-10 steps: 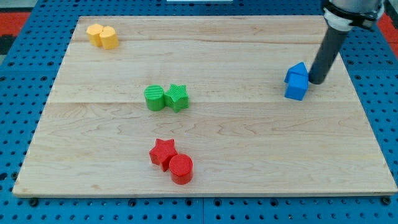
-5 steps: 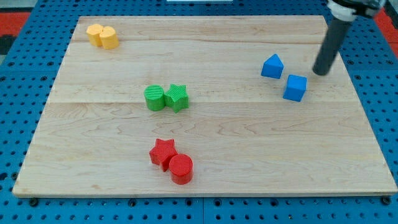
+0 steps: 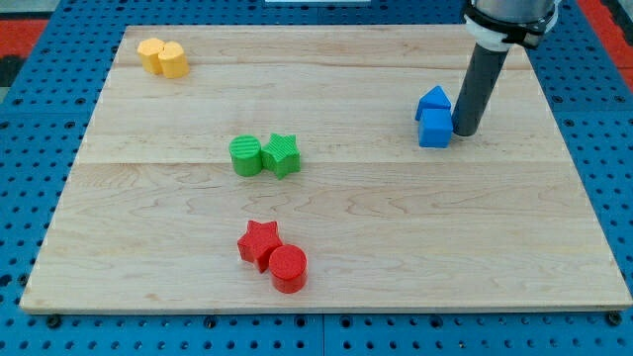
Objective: Slightly push the blue blocks towards left
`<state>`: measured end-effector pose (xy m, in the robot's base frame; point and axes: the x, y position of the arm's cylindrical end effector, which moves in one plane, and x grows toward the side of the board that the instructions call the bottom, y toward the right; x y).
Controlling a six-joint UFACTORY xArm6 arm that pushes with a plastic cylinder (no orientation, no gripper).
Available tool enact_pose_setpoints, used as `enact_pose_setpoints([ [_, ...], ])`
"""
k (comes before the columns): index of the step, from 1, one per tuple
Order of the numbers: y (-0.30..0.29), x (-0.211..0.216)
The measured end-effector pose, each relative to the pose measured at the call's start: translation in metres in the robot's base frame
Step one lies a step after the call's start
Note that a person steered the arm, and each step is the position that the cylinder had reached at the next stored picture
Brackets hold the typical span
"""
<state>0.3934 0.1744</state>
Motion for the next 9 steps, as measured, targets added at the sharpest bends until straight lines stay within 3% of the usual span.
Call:
enact_pose_setpoints([
  [4,-0.004,-0.054],
  [6,-0.023,-0.056],
  [7,-0.023,-0.092],
  [8,-0.041,-0.086],
  [9,-0.094,-0.050],
])
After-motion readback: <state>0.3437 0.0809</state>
